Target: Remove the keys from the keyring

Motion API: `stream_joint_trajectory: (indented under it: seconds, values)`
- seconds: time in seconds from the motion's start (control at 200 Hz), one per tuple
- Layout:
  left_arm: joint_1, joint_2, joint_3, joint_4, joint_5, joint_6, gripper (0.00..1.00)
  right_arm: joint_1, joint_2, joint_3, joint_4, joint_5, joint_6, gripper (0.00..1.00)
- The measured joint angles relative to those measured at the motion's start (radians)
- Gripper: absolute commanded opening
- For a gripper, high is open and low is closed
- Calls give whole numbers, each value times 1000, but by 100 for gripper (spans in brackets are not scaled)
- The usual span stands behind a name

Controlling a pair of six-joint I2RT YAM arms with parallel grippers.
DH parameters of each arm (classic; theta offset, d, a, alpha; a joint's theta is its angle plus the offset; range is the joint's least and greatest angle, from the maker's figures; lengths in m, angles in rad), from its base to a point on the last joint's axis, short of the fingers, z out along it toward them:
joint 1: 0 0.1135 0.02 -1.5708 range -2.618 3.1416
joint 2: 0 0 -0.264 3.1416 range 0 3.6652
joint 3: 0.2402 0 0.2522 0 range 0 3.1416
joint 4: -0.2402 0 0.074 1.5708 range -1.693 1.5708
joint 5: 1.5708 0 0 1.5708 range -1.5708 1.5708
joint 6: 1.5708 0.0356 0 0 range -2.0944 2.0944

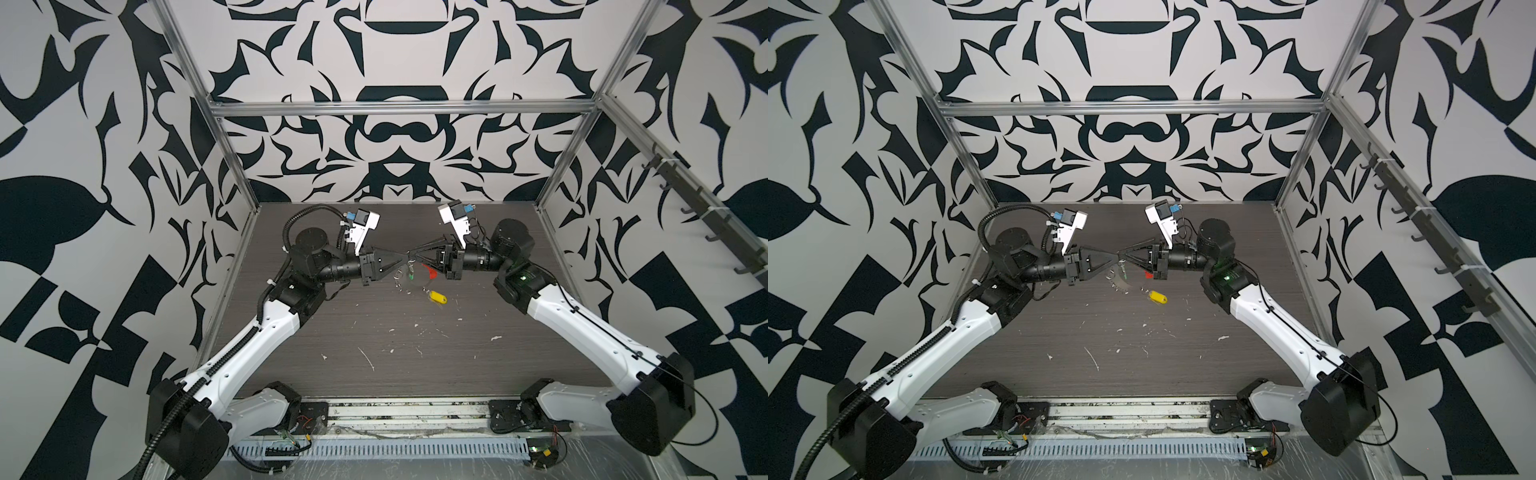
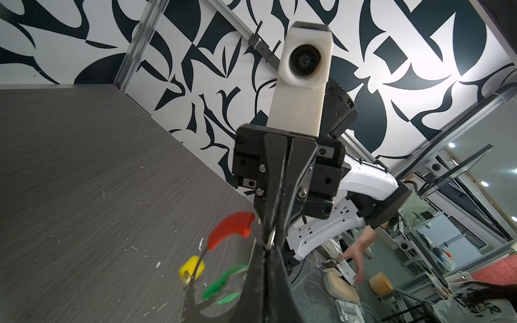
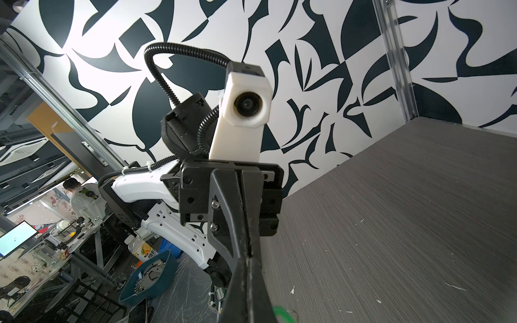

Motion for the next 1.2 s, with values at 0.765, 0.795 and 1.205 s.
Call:
stream_joint_trajectory:
  seconds: [0.765, 0.795, 1.205]
  values:
    - [-93, -128, -81, 8, -338, 27, 0, 11, -119, -16, -79, 212, 14, 39]
    - [-94, -128, -82, 8, -343, 27, 0, 11, -111, -15, -82, 208, 16, 39]
    - [-99, -128, -82, 9, -353, 31, 0, 14, -63, 67, -182, 158, 5, 31]
